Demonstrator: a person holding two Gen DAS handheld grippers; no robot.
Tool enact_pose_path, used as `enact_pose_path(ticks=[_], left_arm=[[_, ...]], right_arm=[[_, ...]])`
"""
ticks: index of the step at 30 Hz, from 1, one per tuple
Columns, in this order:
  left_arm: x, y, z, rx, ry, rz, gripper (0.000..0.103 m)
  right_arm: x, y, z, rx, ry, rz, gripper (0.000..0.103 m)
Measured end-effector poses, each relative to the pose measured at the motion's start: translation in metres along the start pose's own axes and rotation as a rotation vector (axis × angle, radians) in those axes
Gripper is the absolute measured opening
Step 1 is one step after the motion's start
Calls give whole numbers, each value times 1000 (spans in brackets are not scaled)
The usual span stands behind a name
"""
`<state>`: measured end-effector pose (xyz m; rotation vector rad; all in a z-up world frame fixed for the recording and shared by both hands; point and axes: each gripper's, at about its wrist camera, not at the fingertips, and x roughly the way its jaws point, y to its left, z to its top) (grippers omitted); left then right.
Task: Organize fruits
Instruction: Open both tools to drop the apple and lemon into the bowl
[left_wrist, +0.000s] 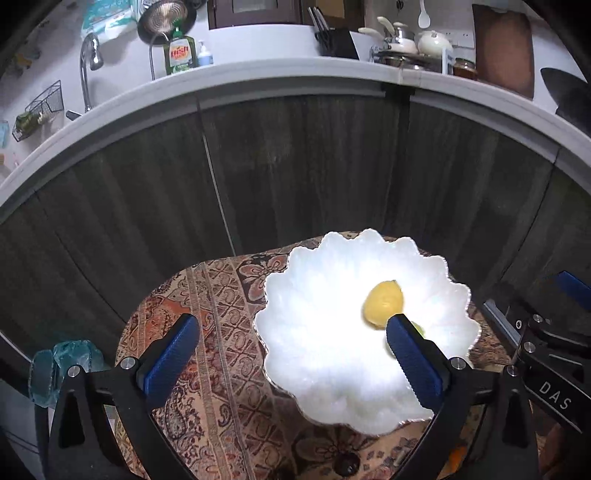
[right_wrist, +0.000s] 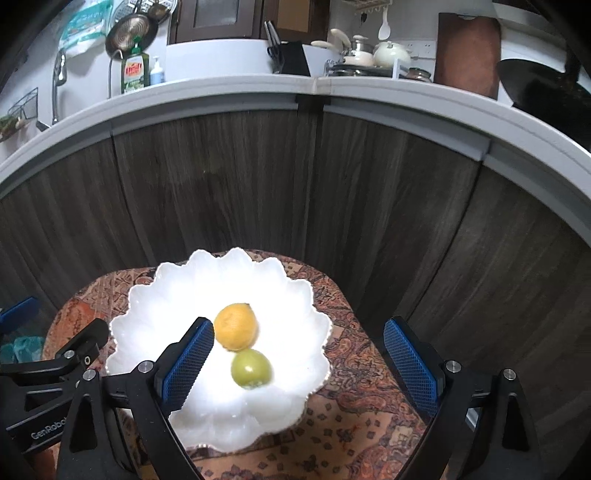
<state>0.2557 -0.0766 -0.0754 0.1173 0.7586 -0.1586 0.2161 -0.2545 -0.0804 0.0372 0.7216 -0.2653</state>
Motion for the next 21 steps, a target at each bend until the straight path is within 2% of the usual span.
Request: enact_pose_path(ticks=[4,9,21], left_arm=[[-20,-4,-4,8,-26,7,103],[-36,-4,-12,-15,-30,-24,103],[-61,-2,-39,-32,-18,-54,103]], right_arm=[[-22,-5,-2,-9,-32,-15,97],[-44,-9,-7,-12,-56,-28,98],[-73,-8,-28,-34,-77,-32,98]])
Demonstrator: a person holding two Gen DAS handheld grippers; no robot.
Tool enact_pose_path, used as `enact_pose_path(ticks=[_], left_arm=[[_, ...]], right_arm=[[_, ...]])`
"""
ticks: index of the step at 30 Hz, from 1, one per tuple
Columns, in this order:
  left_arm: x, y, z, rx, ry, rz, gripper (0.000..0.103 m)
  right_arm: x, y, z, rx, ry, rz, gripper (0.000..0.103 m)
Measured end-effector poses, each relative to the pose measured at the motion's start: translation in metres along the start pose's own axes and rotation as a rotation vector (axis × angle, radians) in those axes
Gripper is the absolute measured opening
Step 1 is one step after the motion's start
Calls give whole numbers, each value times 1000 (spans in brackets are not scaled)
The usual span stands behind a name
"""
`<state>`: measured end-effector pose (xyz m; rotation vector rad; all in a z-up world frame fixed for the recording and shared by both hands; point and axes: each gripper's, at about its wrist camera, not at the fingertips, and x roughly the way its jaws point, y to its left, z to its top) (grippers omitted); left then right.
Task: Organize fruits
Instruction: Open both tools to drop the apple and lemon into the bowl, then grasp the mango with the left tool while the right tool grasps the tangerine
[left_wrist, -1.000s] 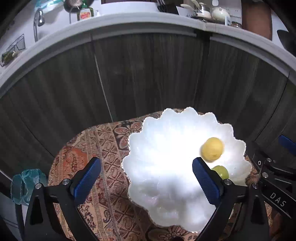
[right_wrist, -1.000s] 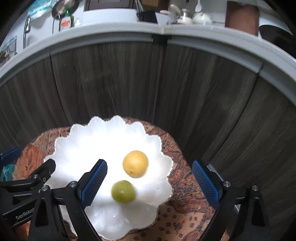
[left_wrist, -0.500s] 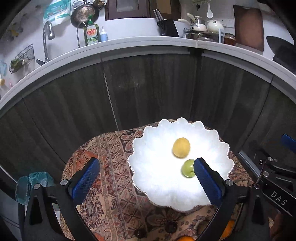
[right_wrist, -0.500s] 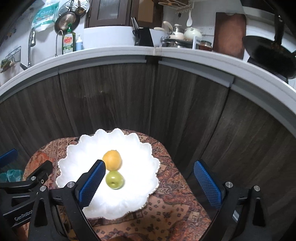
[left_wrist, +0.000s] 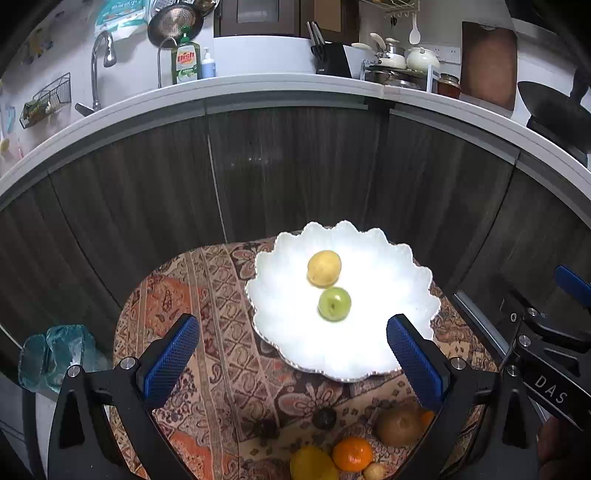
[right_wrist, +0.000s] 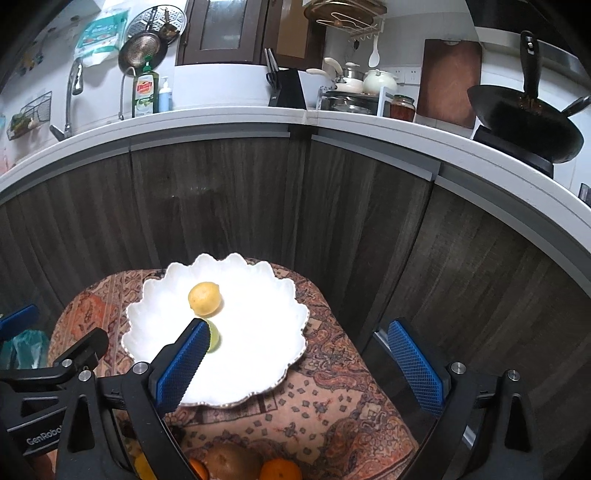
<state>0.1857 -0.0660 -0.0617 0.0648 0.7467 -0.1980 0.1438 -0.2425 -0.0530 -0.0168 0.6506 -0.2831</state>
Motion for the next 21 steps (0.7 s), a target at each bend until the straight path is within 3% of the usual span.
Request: enact_pose_path(ticks=[21], left_arm=[[-7,-7,-44,75,24,40,103]], right_arm=[[-4,-1,-52,-4,74,25,98]])
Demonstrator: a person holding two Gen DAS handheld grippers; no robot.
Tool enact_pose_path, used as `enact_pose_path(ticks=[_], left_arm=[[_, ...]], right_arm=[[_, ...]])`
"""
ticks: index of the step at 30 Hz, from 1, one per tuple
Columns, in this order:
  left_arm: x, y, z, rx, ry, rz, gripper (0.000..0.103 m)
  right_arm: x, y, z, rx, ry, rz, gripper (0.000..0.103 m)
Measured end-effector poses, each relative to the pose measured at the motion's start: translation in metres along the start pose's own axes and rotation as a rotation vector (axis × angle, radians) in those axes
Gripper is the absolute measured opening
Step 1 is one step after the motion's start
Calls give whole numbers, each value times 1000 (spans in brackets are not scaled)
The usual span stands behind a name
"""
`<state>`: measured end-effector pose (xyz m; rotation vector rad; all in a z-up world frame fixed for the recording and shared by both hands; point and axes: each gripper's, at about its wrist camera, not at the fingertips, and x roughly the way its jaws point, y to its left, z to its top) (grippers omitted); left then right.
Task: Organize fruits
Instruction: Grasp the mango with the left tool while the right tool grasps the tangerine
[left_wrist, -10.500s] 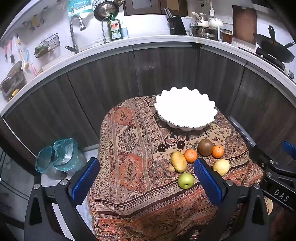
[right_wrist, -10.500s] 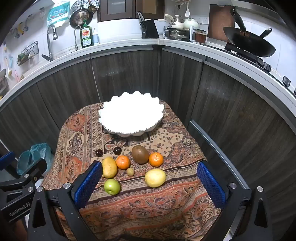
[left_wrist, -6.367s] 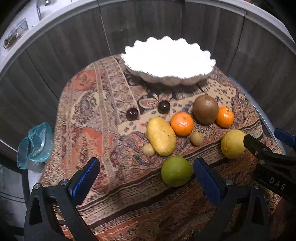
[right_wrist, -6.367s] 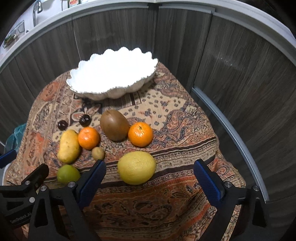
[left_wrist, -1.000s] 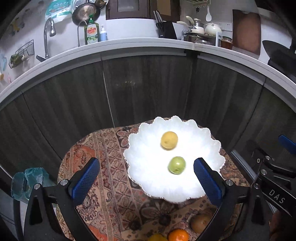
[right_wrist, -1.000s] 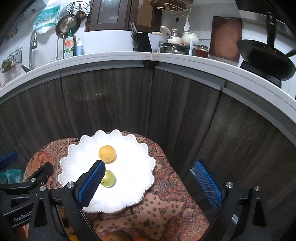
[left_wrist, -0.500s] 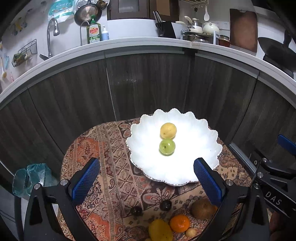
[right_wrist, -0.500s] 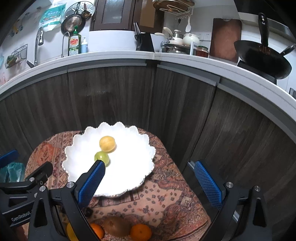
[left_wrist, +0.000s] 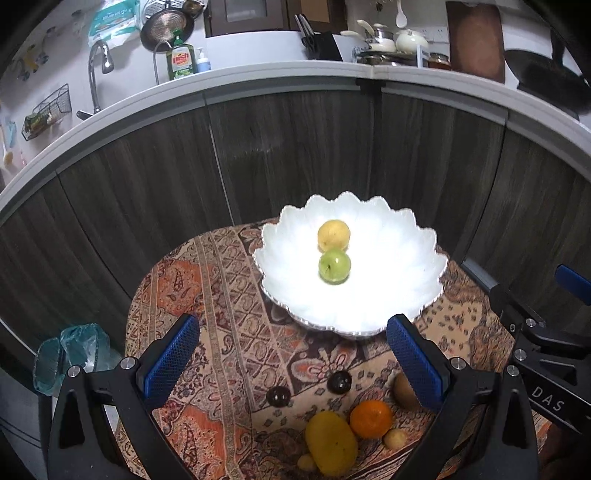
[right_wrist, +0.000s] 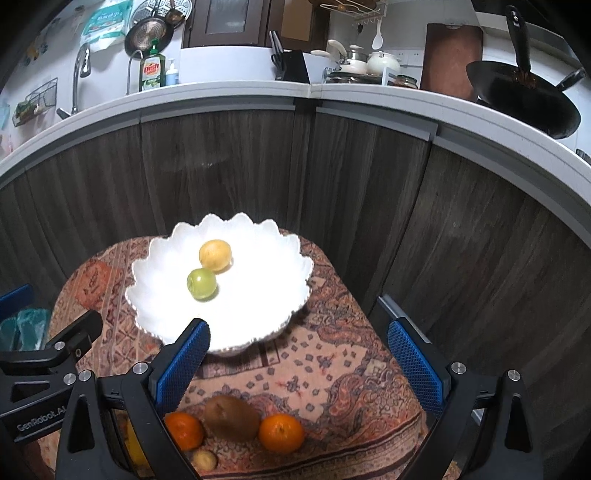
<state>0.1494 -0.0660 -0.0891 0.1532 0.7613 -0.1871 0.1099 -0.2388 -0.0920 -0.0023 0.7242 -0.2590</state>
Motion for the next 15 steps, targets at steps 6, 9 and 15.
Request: enact_pose_path(ticks=[6,9,15], left_arm=[[7,-5,-19,7,24,-5,103],[10,-8,-29,17,44,-7,103],[13,-11,-50,42,71,-17,103]], right_arm=[[7,-2,-22,6,42,4,98],[13,-3,-34,14,70,10,98],[19,-5,-53,18,116,8,98]])
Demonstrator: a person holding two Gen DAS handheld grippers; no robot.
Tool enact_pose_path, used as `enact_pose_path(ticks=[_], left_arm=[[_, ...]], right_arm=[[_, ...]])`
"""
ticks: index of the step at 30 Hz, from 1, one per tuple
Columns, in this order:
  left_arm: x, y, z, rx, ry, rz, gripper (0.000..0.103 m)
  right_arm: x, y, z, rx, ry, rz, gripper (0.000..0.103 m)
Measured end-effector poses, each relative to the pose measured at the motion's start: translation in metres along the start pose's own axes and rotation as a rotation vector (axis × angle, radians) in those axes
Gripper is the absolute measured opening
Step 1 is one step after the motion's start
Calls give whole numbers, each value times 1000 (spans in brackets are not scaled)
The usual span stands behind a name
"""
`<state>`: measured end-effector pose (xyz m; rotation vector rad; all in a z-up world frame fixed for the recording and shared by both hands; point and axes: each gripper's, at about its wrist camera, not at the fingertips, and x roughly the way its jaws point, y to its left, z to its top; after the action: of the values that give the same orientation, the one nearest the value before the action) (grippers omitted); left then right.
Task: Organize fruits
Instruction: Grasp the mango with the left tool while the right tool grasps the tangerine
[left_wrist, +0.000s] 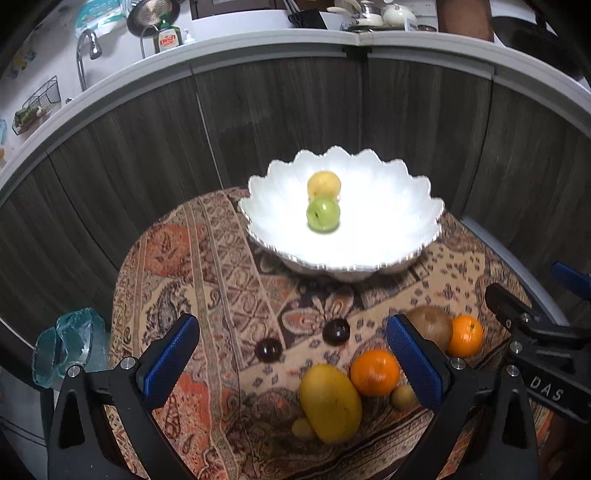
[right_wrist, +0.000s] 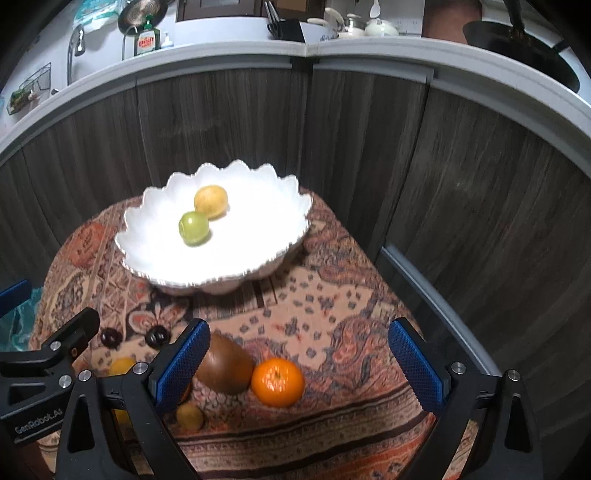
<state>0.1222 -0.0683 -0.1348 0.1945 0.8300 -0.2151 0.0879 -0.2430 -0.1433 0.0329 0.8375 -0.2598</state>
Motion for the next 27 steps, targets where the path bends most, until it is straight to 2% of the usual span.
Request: enact_pose_path(ticks=[13,25,27], left_arm=[[23,-6,-43,62,89,-37,103],[47,-14,-64,93,165,-69,102],[52,-15,-67,98,178,-72,99]], right_arm=[[13,6,-38,-2,93,-14,98],[27,3,-52,-10,132,-51,98],[29,3,-52,-12,131,-56,98]])
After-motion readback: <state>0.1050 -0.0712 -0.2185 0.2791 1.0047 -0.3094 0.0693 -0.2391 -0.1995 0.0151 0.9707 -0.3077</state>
